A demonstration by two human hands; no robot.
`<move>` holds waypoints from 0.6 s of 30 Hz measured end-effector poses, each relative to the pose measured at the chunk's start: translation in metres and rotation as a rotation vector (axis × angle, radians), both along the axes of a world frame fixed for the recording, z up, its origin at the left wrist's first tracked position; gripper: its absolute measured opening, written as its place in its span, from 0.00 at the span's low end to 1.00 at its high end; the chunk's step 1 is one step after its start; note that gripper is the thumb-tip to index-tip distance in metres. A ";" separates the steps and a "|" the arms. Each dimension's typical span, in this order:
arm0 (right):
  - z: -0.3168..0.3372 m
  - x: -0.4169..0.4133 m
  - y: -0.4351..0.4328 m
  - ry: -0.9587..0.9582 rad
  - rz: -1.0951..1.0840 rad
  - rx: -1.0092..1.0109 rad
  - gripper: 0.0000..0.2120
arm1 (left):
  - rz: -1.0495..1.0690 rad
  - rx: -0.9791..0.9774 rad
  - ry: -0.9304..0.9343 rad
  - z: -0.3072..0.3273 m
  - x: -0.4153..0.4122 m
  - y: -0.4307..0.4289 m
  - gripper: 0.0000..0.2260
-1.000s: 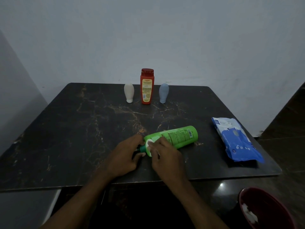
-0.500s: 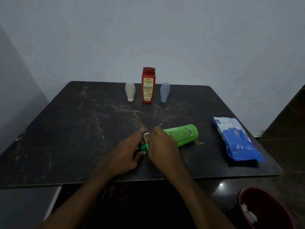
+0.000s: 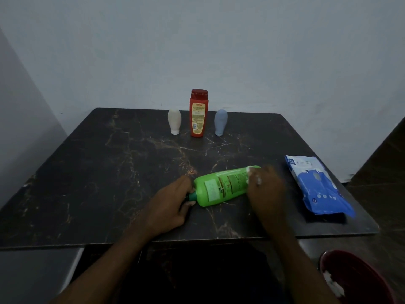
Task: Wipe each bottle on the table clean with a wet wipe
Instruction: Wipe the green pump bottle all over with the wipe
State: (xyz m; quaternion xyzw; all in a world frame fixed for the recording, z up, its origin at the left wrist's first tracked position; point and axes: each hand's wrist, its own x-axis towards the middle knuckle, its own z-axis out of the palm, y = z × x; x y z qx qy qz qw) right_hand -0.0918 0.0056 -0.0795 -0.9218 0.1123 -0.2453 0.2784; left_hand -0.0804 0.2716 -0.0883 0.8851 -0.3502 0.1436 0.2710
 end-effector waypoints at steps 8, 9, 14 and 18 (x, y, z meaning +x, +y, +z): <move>0.004 -0.003 0.034 -0.011 0.114 0.061 0.12 | -0.005 0.111 -0.122 0.004 -0.004 -0.002 0.10; 0.003 -0.007 0.050 -0.032 0.178 0.063 0.12 | -0.005 0.128 -0.139 0.005 -0.005 -0.002 0.10; 0.008 -0.017 0.057 -0.088 0.272 -0.011 0.13 | -0.020 0.162 -0.185 0.008 -0.007 -0.003 0.08; 0.011 0.002 -0.005 0.036 0.054 0.027 0.15 | -0.039 0.149 -0.217 0.007 -0.005 -0.004 0.12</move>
